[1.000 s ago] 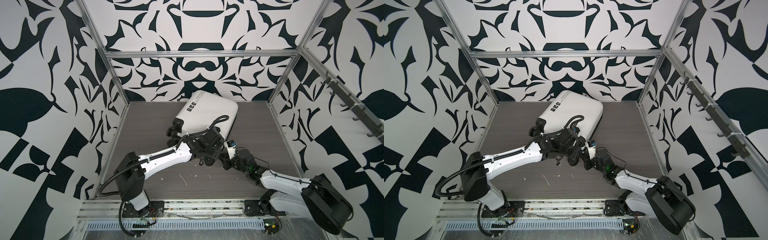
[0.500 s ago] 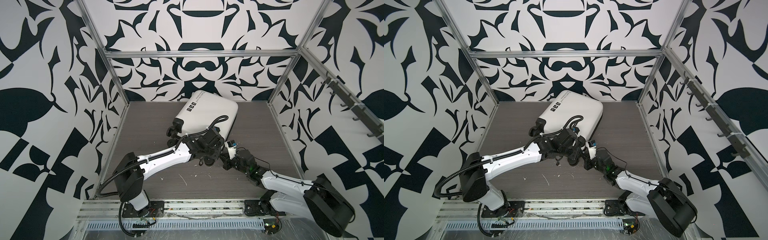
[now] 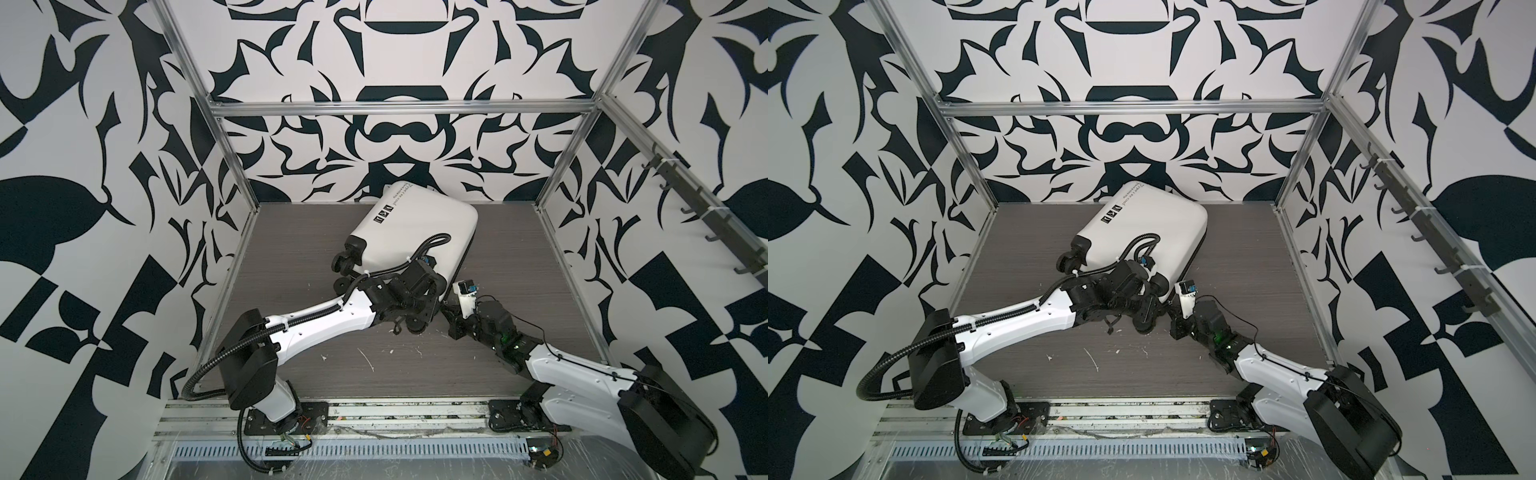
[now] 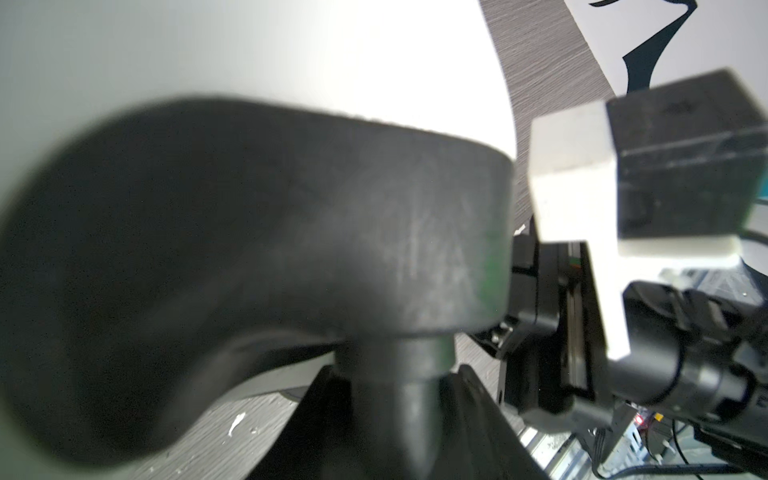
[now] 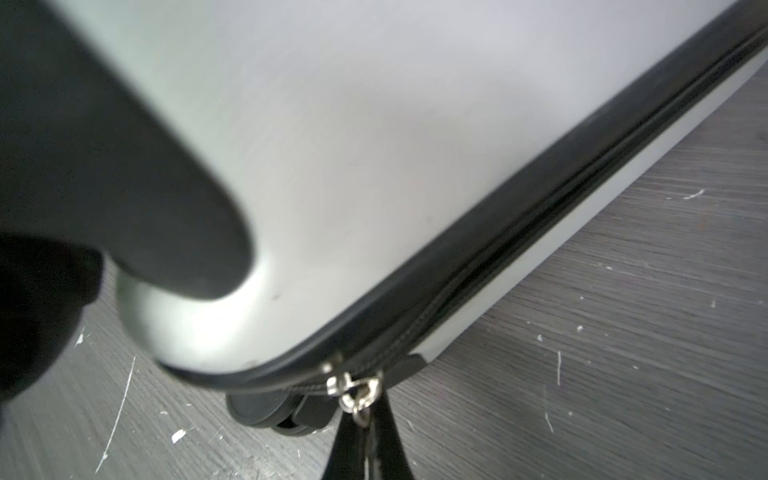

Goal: Pack the luggage

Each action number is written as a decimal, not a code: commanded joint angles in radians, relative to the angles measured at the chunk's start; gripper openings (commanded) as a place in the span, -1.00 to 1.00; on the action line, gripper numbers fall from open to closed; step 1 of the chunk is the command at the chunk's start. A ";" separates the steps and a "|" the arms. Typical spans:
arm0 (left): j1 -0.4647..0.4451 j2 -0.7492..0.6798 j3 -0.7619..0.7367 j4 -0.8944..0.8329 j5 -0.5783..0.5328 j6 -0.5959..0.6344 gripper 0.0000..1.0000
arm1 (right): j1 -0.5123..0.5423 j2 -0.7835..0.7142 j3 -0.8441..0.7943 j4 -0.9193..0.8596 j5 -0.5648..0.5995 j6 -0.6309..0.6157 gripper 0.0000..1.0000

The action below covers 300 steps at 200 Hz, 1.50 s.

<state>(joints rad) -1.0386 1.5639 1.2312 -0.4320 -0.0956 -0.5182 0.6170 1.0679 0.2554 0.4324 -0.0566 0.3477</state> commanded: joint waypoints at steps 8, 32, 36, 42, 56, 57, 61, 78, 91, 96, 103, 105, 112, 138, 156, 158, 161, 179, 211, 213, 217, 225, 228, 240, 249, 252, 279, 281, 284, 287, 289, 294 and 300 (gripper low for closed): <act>0.014 -0.088 -0.033 -0.070 0.001 -0.001 -1.00 | -0.041 0.009 0.065 0.015 0.163 0.016 -1.00; 0.014 -0.118 -0.063 -0.071 0.017 -0.002 -1.00 | -0.073 0.047 0.096 0.011 0.164 0.027 -1.00; 0.014 -0.121 -0.067 -0.072 0.018 -0.002 -1.00 | -0.079 0.052 0.102 0.009 0.163 0.028 -1.00; 0.014 -0.131 -0.074 -0.073 0.020 -0.002 -1.00 | -0.092 0.062 0.109 0.009 0.157 0.035 -1.00; 0.014 -0.151 -0.091 -0.078 0.024 -0.002 -1.00 | -0.125 0.080 0.124 0.012 0.136 0.051 -1.00; 0.014 -0.153 -0.093 -0.079 0.024 -0.002 -1.00 | -0.127 0.080 0.125 0.012 0.134 0.052 -1.00; 0.014 -0.160 -0.099 -0.078 0.025 -0.004 -1.00 | -0.138 0.084 0.128 0.014 0.128 0.056 -1.00; 0.014 -0.190 -0.125 -0.081 0.031 -0.006 -1.00 | -0.179 0.103 0.142 0.024 0.101 0.068 -1.00; 0.014 -0.214 -0.143 -0.086 0.033 -0.006 -1.00 | -0.214 0.117 0.151 0.026 0.081 0.076 -1.00; 0.014 -0.221 -0.149 -0.086 0.033 -0.006 -1.00 | -0.227 0.122 0.155 0.027 0.072 0.081 -1.00; 0.014 -0.233 -0.157 -0.090 0.033 -0.008 -1.00 | -0.244 0.128 0.159 0.029 0.062 0.084 -1.00; 0.014 -0.238 -0.158 -0.092 0.034 -0.008 -1.00 | -0.248 0.130 0.160 0.030 0.061 0.085 -1.00; 0.014 -0.247 -0.165 -0.096 0.033 -0.008 -1.00 | -0.263 0.136 0.164 0.033 0.056 0.088 -1.00; 0.014 -0.281 -0.177 -0.129 0.028 0.002 -1.00 | -0.324 0.164 0.185 0.038 0.027 0.101 -1.00; 0.014 -0.321 -0.185 -0.155 0.013 0.008 -1.00 | -0.349 0.186 0.208 0.038 0.010 0.105 -1.00; 0.014 -0.324 -0.186 -0.157 0.012 0.010 -1.00 | -0.351 0.189 0.211 0.038 0.009 0.104 -1.00; 0.014 -0.329 -0.187 -0.160 0.010 0.010 -1.00 | -0.353 0.194 0.215 0.038 0.008 0.102 -1.00; 0.015 -0.361 -0.202 -0.189 -0.007 0.012 -1.00 | -0.370 0.222 0.240 0.035 0.003 0.100 -1.00; 0.015 -0.446 -0.234 -0.269 -0.070 0.017 -1.00 | -0.399 0.273 0.297 0.025 -0.020 0.087 -1.00; 0.015 -0.453 -0.236 -0.274 -0.076 0.016 -1.00 | -0.401 0.276 0.299 0.024 -0.021 0.086 -1.00; 0.016 -0.466 -0.242 -0.285 -0.087 0.017 -1.00 | -0.403 0.282 0.307 0.021 -0.024 0.083 -1.00; 0.020 -0.494 -0.257 -0.306 -0.113 0.012 -1.00 | -0.408 0.293 0.320 0.016 -0.030 0.080 -1.00; 0.022 -0.507 -0.262 -0.315 -0.121 0.011 -1.00 | -0.411 0.296 0.324 0.015 -0.031 0.079 -1.00; 0.036 -0.553 -0.290 -0.346 -0.158 0.007 -1.00 | -0.419 0.310 0.338 0.012 -0.042 0.075 -1.00; 0.055 -0.591 -0.313 -0.369 -0.176 0.001 -1.00 | -0.425 0.318 0.347 0.009 -0.050 0.074 -1.00; 0.064 -0.606 -0.323 -0.375 -0.178 -0.001 -1.00 | -0.427 0.321 0.349 0.009 -0.052 0.073 -1.00; 0.159 -0.711 -0.386 -0.386 -0.158 0.000 -1.00 | -0.434 0.341 0.363 0.009 -0.063 0.070 -1.00; 0.166 -0.718 -0.389 -0.386 -0.154 0.001 -1.00 | -0.433 0.344 0.364 0.008 -0.064 0.070 -1.00; 0.176 -0.723 -0.392 -0.383 -0.146 0.003 -1.00 | -0.433 0.348 0.367 0.009 -0.065 0.070 -1.00; 0.184 -0.729 -0.396 -0.381 -0.140 0.005 -1.00 | -0.434 0.350 0.368 0.008 -0.069 0.071 -1.00; 0.190 -0.732 -0.398 -0.380 -0.135 0.006 -1.00 | -0.434 0.352 0.370 0.007 -0.071 0.071 -1.00; 0.202 -0.738 -0.402 -0.377 -0.124 0.010 -1.00 | -0.433 0.358 0.374 0.009 -0.077 0.072 -1.00; 0.213 -0.740 -0.404 -0.378 -0.114 0.011 -1.00 | -0.433 0.365 0.379 0.008 -0.089 0.074 -1.00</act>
<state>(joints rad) -0.9188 0.8948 0.8284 -0.6769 -0.0731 -0.3771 0.2398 1.4216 0.5766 0.4061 -0.2924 0.3981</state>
